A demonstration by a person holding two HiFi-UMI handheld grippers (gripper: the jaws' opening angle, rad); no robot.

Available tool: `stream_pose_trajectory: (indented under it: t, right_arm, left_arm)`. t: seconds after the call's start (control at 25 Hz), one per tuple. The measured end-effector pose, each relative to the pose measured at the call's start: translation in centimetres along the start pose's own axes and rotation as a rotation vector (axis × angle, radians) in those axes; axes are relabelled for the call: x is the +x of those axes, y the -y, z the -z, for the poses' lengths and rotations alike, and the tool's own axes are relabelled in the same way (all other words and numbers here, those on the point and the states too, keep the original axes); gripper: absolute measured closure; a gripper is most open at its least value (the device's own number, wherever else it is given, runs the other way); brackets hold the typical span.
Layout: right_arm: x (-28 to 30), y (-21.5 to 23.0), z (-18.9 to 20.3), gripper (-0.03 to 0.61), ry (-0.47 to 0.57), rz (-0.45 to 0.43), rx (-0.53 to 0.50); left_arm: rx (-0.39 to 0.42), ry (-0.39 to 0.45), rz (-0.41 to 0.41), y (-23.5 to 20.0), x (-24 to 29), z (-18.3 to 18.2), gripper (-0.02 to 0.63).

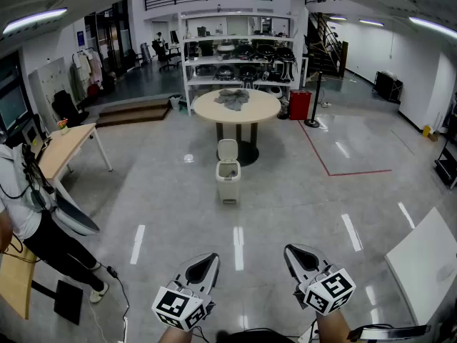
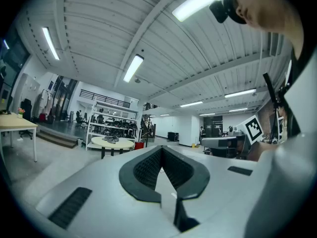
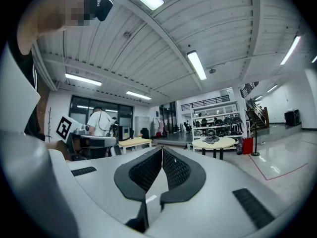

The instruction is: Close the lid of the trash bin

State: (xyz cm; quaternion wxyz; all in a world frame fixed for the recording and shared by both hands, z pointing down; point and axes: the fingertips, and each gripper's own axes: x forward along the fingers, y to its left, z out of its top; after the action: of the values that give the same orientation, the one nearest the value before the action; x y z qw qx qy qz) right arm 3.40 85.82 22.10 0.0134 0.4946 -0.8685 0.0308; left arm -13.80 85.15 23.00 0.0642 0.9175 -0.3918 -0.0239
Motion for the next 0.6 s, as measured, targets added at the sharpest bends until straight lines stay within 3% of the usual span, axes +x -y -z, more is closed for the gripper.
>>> stream_pose_trajectory:
  t: [0.6]
  right_arm:
    - [7.6,-3.3,1.2,0.569,-0.023,0.045,0.008]
  left_arm:
    - [-0.028,-0.004,0.042,-8.3,-1.3,1.1,0.615]
